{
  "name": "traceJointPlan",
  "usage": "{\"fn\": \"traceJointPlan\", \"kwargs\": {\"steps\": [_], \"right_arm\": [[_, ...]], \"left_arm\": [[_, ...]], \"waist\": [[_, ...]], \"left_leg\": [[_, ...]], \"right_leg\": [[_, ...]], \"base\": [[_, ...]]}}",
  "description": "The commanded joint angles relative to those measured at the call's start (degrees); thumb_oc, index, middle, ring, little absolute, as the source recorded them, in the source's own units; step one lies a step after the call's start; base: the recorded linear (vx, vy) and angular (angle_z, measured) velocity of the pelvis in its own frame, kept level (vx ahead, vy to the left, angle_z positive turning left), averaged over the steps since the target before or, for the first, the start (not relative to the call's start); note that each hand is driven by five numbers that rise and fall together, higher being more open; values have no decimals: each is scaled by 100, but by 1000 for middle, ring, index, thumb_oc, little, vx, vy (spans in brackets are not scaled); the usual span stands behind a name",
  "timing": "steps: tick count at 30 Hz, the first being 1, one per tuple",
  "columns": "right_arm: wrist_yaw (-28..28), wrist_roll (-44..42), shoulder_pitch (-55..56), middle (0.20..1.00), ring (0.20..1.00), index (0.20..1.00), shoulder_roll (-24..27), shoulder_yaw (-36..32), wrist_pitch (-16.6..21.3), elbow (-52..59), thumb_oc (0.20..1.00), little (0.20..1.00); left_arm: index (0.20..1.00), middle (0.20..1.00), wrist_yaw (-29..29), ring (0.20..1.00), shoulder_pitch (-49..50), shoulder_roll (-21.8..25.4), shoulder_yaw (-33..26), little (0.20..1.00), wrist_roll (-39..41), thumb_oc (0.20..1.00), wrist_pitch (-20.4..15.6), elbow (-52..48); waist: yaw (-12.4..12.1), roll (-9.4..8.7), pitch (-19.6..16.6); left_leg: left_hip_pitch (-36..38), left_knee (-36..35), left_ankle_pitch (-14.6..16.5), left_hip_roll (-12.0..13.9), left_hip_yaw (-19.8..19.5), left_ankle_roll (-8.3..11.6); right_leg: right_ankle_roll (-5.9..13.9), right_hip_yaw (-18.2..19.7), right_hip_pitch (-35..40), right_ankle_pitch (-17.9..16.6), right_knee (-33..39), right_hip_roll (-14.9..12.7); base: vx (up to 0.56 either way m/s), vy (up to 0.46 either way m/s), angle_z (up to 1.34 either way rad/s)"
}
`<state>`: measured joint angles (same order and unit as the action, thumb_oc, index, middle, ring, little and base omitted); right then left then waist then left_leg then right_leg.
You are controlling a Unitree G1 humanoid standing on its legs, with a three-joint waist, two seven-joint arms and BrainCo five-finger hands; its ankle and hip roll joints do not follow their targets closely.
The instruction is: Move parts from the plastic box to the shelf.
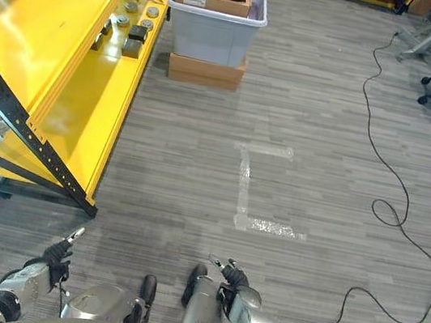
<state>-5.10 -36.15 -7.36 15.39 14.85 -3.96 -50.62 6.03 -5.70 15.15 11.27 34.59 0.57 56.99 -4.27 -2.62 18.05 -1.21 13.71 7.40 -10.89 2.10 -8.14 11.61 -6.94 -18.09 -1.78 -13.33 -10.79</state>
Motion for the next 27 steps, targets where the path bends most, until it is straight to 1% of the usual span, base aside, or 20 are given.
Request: {"fn": "traceJointPlan", "kwargs": {"steps": [1, 4, 5, 7, 8, 9, 10, 11, 12, 13, 14, 15, 17, 18, 20, 21, 22, 24, 25, 27], "right_arm": [[247, -41, 165, 1000, 1000, 1000, 146, 10, 70, 16, 1000, 1000], [341, 67, 301, 1000, 1000, 1000, 61, -83, 52, 71, 1000, 1000], [369, 97, 333, 1000, 1000, 1000, 85, -85, 11, 104, 1000, 1000], [446, 209, 308, 1000, 1000, 1000, 161, -50, -67, 40, 1000, 1000], [446, 328, 215, 1000, 1000, 1000, 165, 96, -132, -37, 1000, 1000], [461, 335, 186, 1000, 1000, 1000, 181, 171, -145, -35, 1000, 1000], [496, 352, 158, 1000, 1000, 1000, 201, 247, -147, -39, 1000, 1000], [497, 351, 124, 1000, 1000, 1000, 235, 337, -149, -36, 1000, 1000], [494, 362, 116, 1000, 1000, 1000, 249, 364, -158, -29, 1000, 1000], [488, 363, 100, 1000, 1000, 1000, 280, 407, -178, -12, 1000, 1000], [442, 221, 83, 1000, 1000, 1000, 350, 506, -156, 7, 1000, 1000], [416, 176, 87, 1000, 1000, 1000, 363, 513, -147, 15, 1000, 1000], [349, 103, 106, 1000, 1000, 1000, 395, 492, -146, 59, 1000, 1000], [332, 46, 100, 1000, 1000, 1000, 420, 469, -90, 30, 1000, 1000], [311, 38, 41, 1000, 1000, 1000, 413, 456, -41, -25, 1000, 1000], [284, 22, 16, 1000, 1000, 1000, 394, 467, -50, -23, 1000, 1000], [219, 24, -2, 1000, 1000, 1000, 369, 467, -108, 6, 1000, 1000], [157, 146, 19, 1000, 1000, 1000, 345, 444, -156, 54, 1000, 1000], [153, 148, 49, 1000, 1000, 1000, 346, 442, -140, 75, 1000, 1000], [137, 64, 101, 1000, 1000, 1000, 394, 451, -116, 199, 1000, 1000]], "left_arm": [[1000, 1000, -173, 1000, 309, -42, 42, 1000, -303, 1000, -316, -105], [1000, 1000, -271, 1000, 476, -66, 7, 1000, -510, 1000, -442, -64], [1000, 1000, -272, 1000, 521, -96, -9, 1000, -557, 1000, -436, -103], [1000, 1000, -243, 1000, 527, -191, 14, 1000, -420, 1000, -423, -71], [1000, 1000, -171, 1000, 515, -256, -24, 1000, -183, 1000, -381, -29], [1000, 1000, -158, 1000, 517, -269, -47, 1000, -140, 1000, -377, -12], [1000, 1000, -139, 1000, 514, -283, -61, 1000, -113, 1000, -411, 20], [1000, 1000, -118, 1000, 500, -306, -69, 1000, -67, 1000, -459, 69], [1000, 1000, -105, 1000, 497, -316, -74, 1000, -43, 1000, -476, 83], [1000, 1000, -83, 1000, 489, -343, -85, 1000, -36, 1000, -495, 99], [1000, 1000, -3, 1000, 416, -415, -129, 1000, 6, 1000, -517, 136], [1000, 1000, -6, 1000, 384, -410, -126, 1000, 6, 1000, -496, 139], [1000, 1000, -15, 1000, 299, -422, -115, 1000, -100, 1000, -458, 143], [1000, 1000, -34, 1000, 243, -422, -77, 1000, -115, 1000, -455, 144], [1000, 1000, -64, 1000, 179, -429, -29, 1000, 25, 1000, -527, 179], [1000, 1000, -74, 1000, 170, -424, -36, 1000, 87, 1000, -538, 177], [1000, 1000, -64, 1000, 192, -433, -50, 1000, 103, 1000, -524, 138], [1000, 1000, -69, 1000, 276, -448, -58, 1000, 96, 1000, -492, 45], [1000, 1000, -85, 1000, 332, -443, -55, 1000, 64, 1000, -487, -6], [1000, 1000, -125, 1000, 426, -404, -82, 1000, 36, 1000, -469, -144]], "waist": [[-78, -33, -431], [-74, -102, -489], [-60, -112, -531], [-20, -103, -709], [-33, -110, -834], [-30, -118, -864], [-22, -117, -895], [-18, -116, -928], [-17, -114, -937], [-19, -125, -938], [-27, -214, -831], [-18, -244, -792], [-9, -248, -687], [-58, -196, -579], [-147, -138, -474], [-185, -118, -483], [-291, -18, -480], [-443, 163, -564], [-524, 248, -560], [-686, 338, -519]], "left_leg": [[559, -136, 711, 105, -801, 137], [740, -26, 899, 225, -842, 205], [795, -11, 933, 306, -825, 243], [982, -73, 1012, 540, -785, 423], [1117, -33, 1061, 828, -711, 619], [1126, 23, 973, 956, -665, 701], [1123, 109, 828, 1102, -608, 783], [1042, 324, 509, 1318, -517, 892], [1001, 408, 401, 1389, -490, 928], [849, 767, 181, 1517, -445, 979], [-78, 2489, -463, 1821, -494, 1033], [-288, 2846, -538, 1882, -496, 1021], [-883, 3301, -577, 1832, -489, 957], [-1224, 3323, -487, 1668, -387, 888], [-1370, 2660, -385, 1270, -86, 810], [-1414, 2141, -448, 1076, 56, 811], [-1465, 1166, -665, 851, 230, 865], [-1607, -200, -1205, 674, 322, 965], [-1690, -676, -1508, 642, 354, 1023], [-1985, -933, -1777, 596, 359, 1116]], "right_leg": [[65, -78, 570, -936, 1495, 23], [137, -98, 667, -1003, 1698, -115], [124, -88, 773, -900, 1726, -94], [10, -93, 906, -752, 1638, -47], [-102, -57, 940, -667, 1359, 24], [-162, -57, 958, -622, 1265, 76], [-225, -69, 979, -567, 1184, 144], [-311, -111, 1039, -479, 1144, 236], [-341, -129, 1065, -449, 1140, 270], [-415, -151, 1117, -378, 1142, 324], [-681, -106, 1307, -199, 1203, 478], [-735, -81, 1365, -192, 1238, 514], [-836, -81, 1509, -150, 1278, 631], [-864, -74, 1671, -93, 1322, 738], [-855, -58, 1884, 8, 1400, 833], [-839, -56, 1927, 19, 1411, 858], [-790, -7, 2052, 7, 1392, 948], [-744, 65, 2150, 26, 1313, 1134], [-761, 107, 2269, 87, 1272, 1240], [-830, 115, 2488, 290, 1129, 1383]], "base": [[448, -165, 16], [550, -207, 16], [492, -149, 31], [654, -208, 34], [603, -236, 34], [561, -243, 30], [329, -174, 14], [269, -155, 17], [232, -155, 16], [328, -309, 5], [321, -328, -8], [341, -339, 1], [240, -136, 3], [273, -42, 8], [336, 47, 28], [443, 149, 12], [496, 187, -1], [556, 184, -2], [574, 132, -21], [555, 117, -43]]}}
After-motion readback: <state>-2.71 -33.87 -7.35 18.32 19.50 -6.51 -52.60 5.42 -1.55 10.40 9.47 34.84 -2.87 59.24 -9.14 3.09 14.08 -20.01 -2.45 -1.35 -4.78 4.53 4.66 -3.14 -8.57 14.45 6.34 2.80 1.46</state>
